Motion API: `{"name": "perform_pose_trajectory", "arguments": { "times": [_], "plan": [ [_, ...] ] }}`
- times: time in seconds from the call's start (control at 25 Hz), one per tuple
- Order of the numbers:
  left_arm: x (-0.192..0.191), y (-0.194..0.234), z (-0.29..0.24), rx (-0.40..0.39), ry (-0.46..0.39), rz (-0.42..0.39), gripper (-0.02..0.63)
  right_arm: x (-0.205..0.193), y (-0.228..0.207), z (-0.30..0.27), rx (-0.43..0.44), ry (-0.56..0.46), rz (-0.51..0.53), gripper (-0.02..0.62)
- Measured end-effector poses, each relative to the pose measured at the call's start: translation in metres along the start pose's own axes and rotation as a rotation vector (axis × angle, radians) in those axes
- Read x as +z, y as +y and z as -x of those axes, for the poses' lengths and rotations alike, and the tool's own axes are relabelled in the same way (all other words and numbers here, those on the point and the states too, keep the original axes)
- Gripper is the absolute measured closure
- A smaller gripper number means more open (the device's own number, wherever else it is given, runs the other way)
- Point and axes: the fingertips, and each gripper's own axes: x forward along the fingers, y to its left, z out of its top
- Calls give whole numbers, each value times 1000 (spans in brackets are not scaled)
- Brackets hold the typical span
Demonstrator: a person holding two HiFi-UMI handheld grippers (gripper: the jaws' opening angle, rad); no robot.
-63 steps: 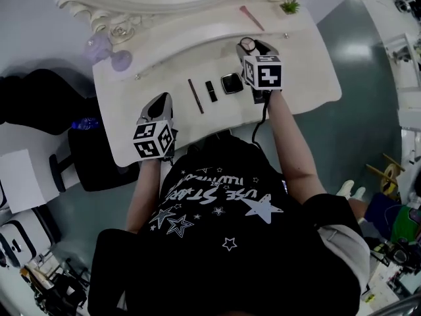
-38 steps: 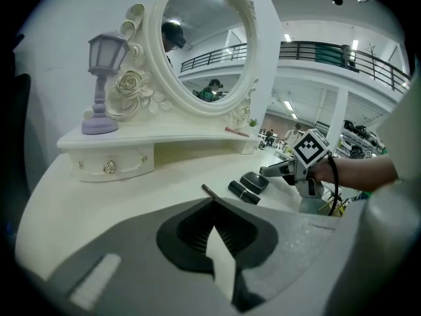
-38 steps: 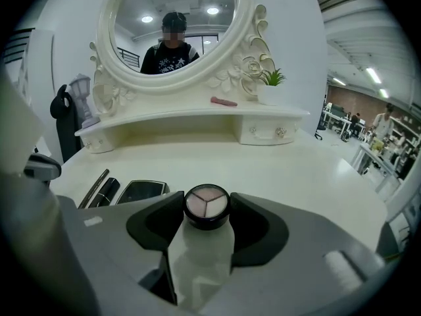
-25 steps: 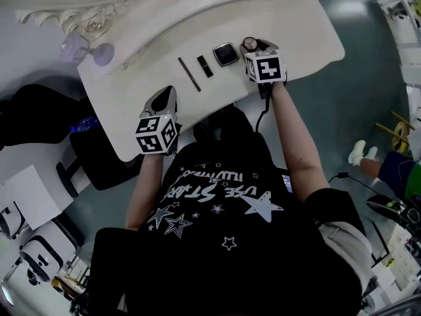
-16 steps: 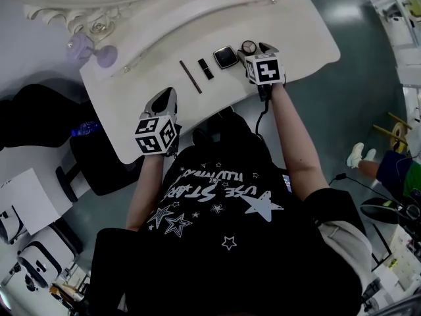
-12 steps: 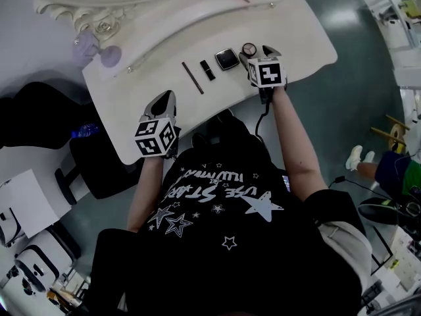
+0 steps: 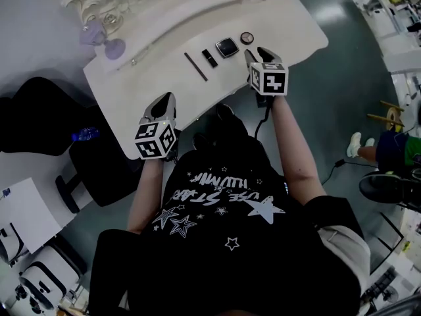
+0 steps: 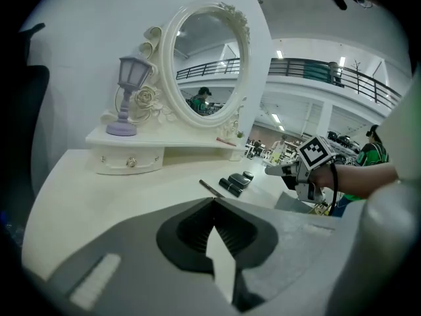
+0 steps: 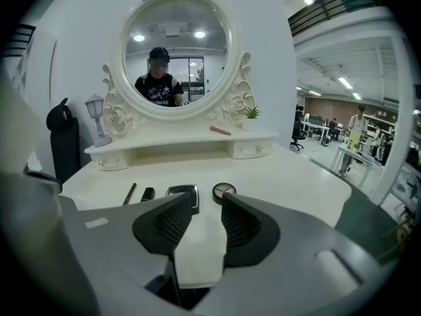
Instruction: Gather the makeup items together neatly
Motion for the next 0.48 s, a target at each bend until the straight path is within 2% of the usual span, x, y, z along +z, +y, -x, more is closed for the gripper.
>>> {"name": "perform_pose_trajectory", "arguments": {
  "times": [0.24, 0.48],
  "plan": [
    [-12, -12, 7, -50, 1, -18, 604, -15, 20, 32, -24, -61, -58, 563],
    [-16, -20, 11, -61, 1, -34, 604, -19, 27, 55, -18, -118, -103, 565]
  ]
}}
